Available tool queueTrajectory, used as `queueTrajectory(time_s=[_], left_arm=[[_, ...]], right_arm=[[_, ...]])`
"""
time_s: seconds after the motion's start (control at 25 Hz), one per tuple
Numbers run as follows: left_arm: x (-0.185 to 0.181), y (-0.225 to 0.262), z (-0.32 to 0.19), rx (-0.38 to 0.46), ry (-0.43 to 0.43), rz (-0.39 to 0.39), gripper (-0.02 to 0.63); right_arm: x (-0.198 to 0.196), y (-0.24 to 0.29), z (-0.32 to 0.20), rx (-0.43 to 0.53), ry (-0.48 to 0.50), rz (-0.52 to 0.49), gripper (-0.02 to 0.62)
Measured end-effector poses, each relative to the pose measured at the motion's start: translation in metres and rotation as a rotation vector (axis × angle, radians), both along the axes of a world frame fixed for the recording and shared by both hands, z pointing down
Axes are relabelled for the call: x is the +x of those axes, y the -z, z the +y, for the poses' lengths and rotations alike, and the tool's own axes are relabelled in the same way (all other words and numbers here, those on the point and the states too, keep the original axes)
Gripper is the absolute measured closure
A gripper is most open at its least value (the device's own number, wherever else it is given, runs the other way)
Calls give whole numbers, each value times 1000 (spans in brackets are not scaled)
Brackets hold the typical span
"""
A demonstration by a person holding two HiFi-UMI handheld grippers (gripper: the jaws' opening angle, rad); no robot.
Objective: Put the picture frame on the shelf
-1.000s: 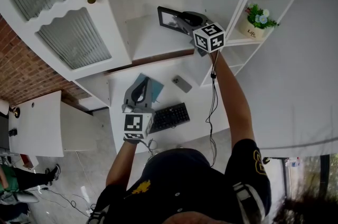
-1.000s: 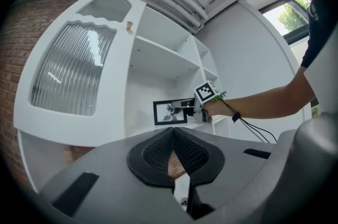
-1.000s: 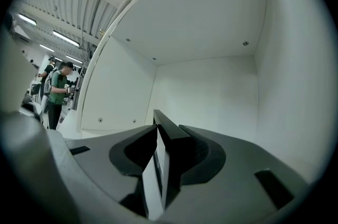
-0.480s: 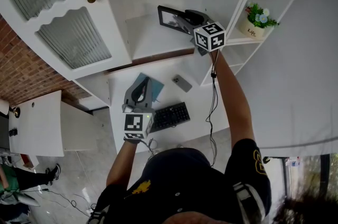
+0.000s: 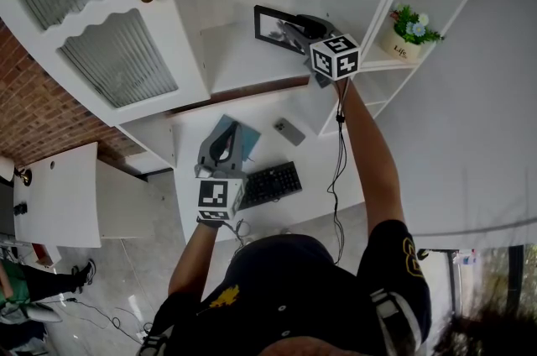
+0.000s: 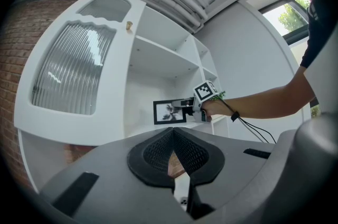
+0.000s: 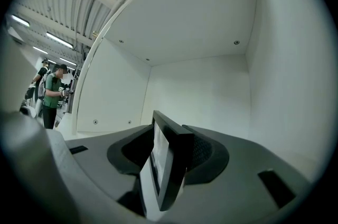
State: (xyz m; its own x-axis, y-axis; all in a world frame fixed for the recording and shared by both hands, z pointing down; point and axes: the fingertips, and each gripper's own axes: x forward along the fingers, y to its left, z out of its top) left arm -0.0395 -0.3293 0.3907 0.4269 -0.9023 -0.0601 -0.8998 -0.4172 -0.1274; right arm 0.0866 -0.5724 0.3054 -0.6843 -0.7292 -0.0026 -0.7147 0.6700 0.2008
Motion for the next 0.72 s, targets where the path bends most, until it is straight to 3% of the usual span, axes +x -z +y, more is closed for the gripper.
queueTrajectory(time_s=[0.72], left_arm=[[6,0,3,-2,-16,-1,588]], right_arm=[[8,7,1,11,-14,7,440]])
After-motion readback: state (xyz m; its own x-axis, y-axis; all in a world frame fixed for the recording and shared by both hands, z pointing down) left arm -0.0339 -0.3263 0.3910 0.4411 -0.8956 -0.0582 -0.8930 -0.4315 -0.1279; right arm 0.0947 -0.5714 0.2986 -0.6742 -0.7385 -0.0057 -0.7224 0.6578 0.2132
